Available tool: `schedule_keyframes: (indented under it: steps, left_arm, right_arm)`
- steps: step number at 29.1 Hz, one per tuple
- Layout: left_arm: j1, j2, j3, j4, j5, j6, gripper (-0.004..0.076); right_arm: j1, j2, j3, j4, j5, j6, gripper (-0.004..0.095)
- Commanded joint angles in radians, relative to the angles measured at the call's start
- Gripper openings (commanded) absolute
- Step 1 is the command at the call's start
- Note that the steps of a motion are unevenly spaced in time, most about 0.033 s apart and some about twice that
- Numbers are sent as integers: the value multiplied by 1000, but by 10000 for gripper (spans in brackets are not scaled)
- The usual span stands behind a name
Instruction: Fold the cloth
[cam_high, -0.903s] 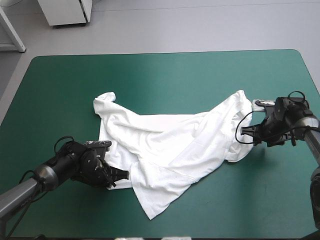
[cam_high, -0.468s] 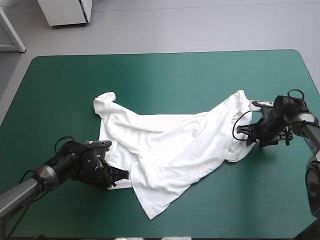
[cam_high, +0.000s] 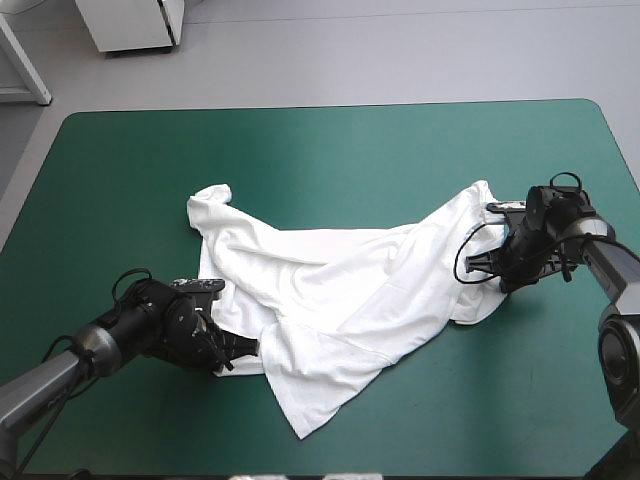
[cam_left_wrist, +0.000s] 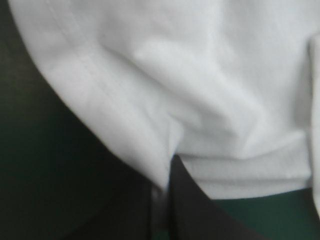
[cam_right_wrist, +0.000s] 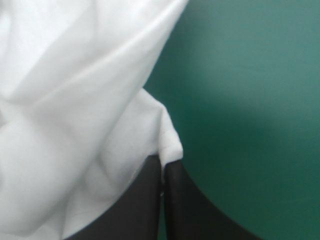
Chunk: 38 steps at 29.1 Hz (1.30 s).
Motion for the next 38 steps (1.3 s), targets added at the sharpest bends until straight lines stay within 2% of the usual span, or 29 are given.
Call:
schedule_keyframes:
  steps: [1, 6, 10, 18, 24, 30, 34, 38]
  left_arm:
    - [2, -4, -76, 88, -21, -8, -9]
    - [2, -4, -271, 196, 89, 18, -9]
    - [2, -4, -499, 244, 160, 64, -9]
    - [2, -4, -935, 292, 239, 167, -9]
    - [2, -4, -1245, 355, 213, 223, -9]
    - [2, -4, -1502, 350, 68, 285, -9]
    - [2, -4, -1633, 296, -12, 316, -9]
    - [2, -4, -1661, 264, 2, 338, -9]
  right_arm:
    - [30, -7, -33, 85, 51, 3, -17]
    - [30, -131, -151, 34, 116, 23, -17]
    - [30, -237, -255, 31, 162, 23, -17]
    - [30, -365, -515, 40, 200, 11, -17]
    - [32, -383, -804, 54, 196, -17, -17]
    - [32, -383, -1093, 64, 130, -60, -17]
    - [32, -383, -1269, 64, 100, -78, -17]
    - [32, -383, -1332, 64, 118, -77, -17]
